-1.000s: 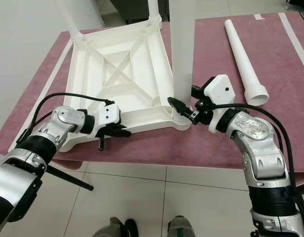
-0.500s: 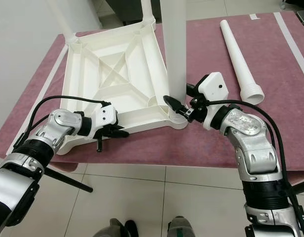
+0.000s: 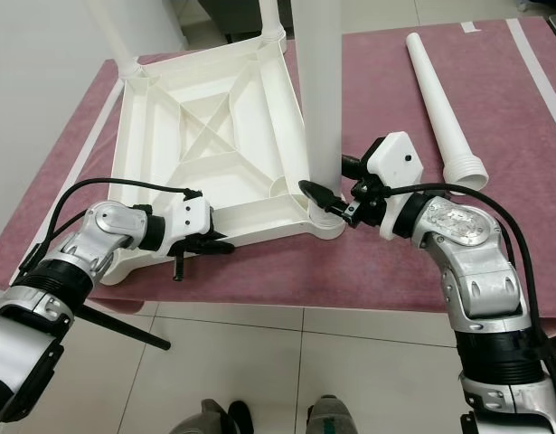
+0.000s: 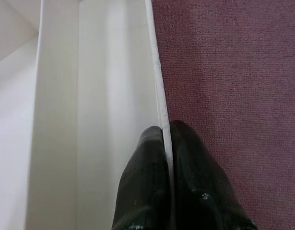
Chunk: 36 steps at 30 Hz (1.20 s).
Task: Building children table
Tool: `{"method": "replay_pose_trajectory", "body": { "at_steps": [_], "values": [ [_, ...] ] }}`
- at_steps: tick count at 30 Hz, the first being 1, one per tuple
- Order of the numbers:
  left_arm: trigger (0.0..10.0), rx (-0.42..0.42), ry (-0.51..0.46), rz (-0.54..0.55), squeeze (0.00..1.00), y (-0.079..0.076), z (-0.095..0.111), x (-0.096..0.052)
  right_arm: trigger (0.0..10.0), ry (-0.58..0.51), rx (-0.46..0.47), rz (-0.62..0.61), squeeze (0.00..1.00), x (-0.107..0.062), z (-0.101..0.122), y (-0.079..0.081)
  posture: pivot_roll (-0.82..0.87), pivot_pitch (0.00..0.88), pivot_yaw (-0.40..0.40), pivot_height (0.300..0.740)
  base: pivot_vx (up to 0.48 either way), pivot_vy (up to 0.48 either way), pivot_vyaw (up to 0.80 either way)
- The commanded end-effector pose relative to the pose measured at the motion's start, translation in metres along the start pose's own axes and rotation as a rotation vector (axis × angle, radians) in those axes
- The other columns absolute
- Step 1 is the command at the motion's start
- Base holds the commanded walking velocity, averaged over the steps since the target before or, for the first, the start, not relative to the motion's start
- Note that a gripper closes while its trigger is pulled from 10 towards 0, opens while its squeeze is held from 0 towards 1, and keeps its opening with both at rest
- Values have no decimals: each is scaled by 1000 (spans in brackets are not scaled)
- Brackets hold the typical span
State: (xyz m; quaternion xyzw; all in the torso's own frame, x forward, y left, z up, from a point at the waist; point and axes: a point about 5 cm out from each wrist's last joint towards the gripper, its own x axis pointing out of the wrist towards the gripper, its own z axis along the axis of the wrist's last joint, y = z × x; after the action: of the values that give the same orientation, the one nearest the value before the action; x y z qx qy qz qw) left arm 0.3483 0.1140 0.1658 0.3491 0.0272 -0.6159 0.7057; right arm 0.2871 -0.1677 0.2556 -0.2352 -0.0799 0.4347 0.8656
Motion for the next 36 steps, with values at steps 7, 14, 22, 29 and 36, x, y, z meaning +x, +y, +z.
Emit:
{"method": "replay_pose_trajectory", "body": {
  "at_steps": [7,14,22,29,36],
  "values": [
    [0,95,-84,-207,0,-22,13,-3,10000,43,133,182,0,14,-13,26,-152,176,150,740,0,0,0],
    [10000,88,-96,-149,0,-24,15,7,10000,10,145,131,0,20,-9,24,-151,175,145,740,0,0,0],
    [10000,-11,-270,26,0,-12,36,17,10000,-27,161,-15,0,21,-9,24,-165,176,158,740,0,0,0],
    [10000,-65,-380,86,0,-4,51,9,10000,-41,177,-72,0,18,-7,22,-161,171,160,740,0,0,0],
    [10000,-51,-329,263,0,8,49,3,10000,-4,194,-220,0,15,-12,16,-161,167,162,740,0,0,0]
  ]
}}
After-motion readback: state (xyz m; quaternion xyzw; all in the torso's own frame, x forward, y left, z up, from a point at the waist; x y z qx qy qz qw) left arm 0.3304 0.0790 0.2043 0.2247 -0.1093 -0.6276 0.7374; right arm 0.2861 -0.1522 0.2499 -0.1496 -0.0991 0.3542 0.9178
